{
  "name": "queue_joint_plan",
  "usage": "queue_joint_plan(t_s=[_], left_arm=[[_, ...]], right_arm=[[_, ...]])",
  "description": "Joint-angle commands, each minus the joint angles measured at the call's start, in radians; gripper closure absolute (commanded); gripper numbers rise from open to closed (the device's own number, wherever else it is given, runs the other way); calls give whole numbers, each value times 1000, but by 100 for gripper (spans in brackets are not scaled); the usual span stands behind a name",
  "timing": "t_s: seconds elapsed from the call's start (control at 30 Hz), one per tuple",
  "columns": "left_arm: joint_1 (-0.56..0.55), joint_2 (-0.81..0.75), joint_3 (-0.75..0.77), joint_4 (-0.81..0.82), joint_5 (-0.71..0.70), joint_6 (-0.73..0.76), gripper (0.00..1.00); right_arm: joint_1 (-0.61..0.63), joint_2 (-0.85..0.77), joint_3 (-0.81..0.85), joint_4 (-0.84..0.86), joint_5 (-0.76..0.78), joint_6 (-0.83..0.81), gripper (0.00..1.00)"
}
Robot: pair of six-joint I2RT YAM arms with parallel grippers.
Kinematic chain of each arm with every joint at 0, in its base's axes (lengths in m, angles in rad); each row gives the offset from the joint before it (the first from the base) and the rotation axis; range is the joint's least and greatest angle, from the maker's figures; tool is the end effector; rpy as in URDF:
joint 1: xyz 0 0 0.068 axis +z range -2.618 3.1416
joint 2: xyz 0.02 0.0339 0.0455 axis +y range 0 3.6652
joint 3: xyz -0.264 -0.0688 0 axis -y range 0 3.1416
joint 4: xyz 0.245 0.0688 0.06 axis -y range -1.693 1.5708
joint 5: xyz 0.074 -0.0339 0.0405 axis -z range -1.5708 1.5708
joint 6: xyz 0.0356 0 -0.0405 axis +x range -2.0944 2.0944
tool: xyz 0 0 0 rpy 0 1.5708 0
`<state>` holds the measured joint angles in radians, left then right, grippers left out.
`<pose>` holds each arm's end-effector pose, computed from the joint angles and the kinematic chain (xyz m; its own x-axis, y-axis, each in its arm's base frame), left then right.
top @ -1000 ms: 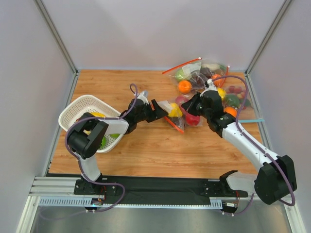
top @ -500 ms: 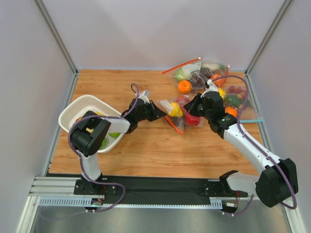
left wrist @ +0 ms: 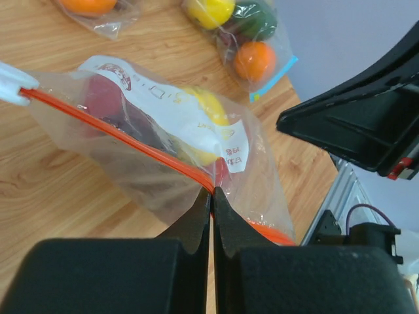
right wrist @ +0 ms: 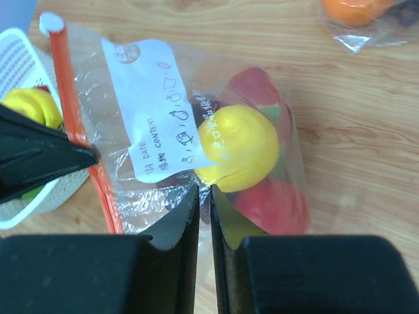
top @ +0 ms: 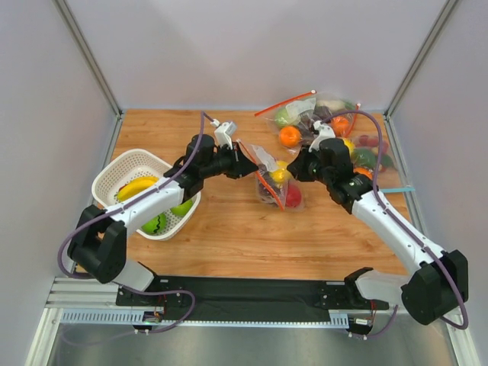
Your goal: Open the zip-top bag and remove the fake food
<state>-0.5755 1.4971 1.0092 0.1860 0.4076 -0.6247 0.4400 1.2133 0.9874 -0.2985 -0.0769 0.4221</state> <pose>0.2834 -0.2007 0.2832 -0.6803 -0.1987 -0.7055 0.5170 0.5523 -0.6540 0.2473 0.1194 0.3096 -0.6119 0.1634 -0.7739 -0.2567 0.8844 0.3897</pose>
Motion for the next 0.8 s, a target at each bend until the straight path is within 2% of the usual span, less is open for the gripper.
queue_joint_plan(t_s=[0.0,0.17,0.23,0.27,0.37,0.53,0.77], left_arm=[[2,-78,60,-144,19,45,100],[2,-155,69,-209,-29,-27,100],[0,-178,68,-233,-47,-29,100],[0,-185,66,-240,-58,-27,100],[-1,-212,54,-243,-84,-32,100],[-3,-230,54,-214,-58,-49,100],[-4,-248,69,-215,-47,-63,100]], right_arm=[[57,-61,53,-7,-44,-112,86],[199,-103,89,-28,43,-177,57],[236,-118,88,2,66,-206,49],[267,-127,86,10,69,-213,39],[314,-107,88,21,71,-243,29],[348,-67,59,84,20,-232,23],[428,38,92,107,121,-284,19]])
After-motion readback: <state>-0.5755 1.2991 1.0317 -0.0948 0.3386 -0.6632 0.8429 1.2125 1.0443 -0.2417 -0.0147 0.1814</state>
